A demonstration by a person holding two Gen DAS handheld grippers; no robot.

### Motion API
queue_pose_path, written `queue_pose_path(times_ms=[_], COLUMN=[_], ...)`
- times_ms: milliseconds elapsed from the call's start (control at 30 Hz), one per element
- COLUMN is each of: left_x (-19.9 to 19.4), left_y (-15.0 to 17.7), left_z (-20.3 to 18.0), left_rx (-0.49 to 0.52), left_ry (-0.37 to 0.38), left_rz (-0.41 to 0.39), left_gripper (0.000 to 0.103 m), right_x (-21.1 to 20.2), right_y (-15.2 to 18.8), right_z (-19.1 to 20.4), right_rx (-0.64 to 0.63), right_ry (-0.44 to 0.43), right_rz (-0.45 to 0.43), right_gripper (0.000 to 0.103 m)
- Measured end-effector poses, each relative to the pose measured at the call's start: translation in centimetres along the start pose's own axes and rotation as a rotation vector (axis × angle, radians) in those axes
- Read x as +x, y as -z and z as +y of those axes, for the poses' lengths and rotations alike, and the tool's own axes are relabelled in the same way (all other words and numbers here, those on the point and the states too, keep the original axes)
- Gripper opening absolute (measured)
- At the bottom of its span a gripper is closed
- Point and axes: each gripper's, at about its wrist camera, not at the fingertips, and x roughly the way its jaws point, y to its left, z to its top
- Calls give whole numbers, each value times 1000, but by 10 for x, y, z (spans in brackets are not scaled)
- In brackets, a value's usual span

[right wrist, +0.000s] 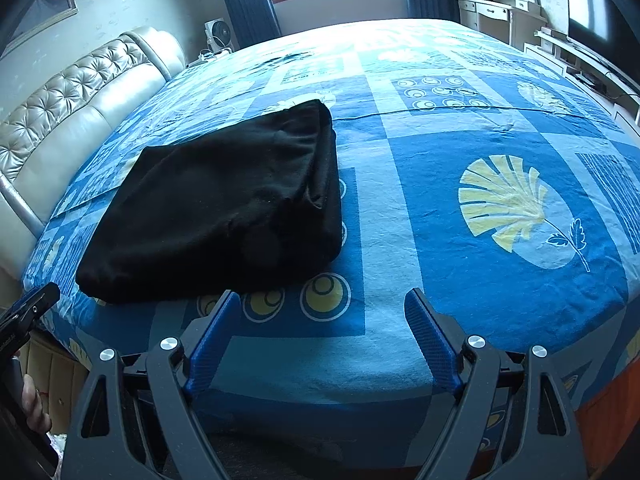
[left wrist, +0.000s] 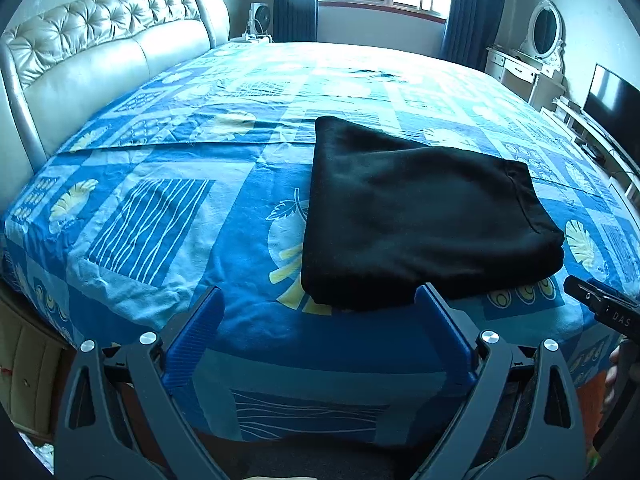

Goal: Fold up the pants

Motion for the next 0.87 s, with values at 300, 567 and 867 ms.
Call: queue_pose_path(times_ms=[300,567,867], left_x=[-1,-17,-11], left_y=[0,-2,-29], left_z=[-4,-9,5], left_rx=[14,34,-10], left_ry=[14,48,33], left_rz=[-1,-62,-66], left_gripper=[96,101,101], right_x=[0,0,1], right_y=[2,2,-17], right_z=[3,5,1], right_rx=[-4,-4,11], right_ry=[-7,-24,-64], right_rz=[6,10,10], right_gripper=[83,83,83])
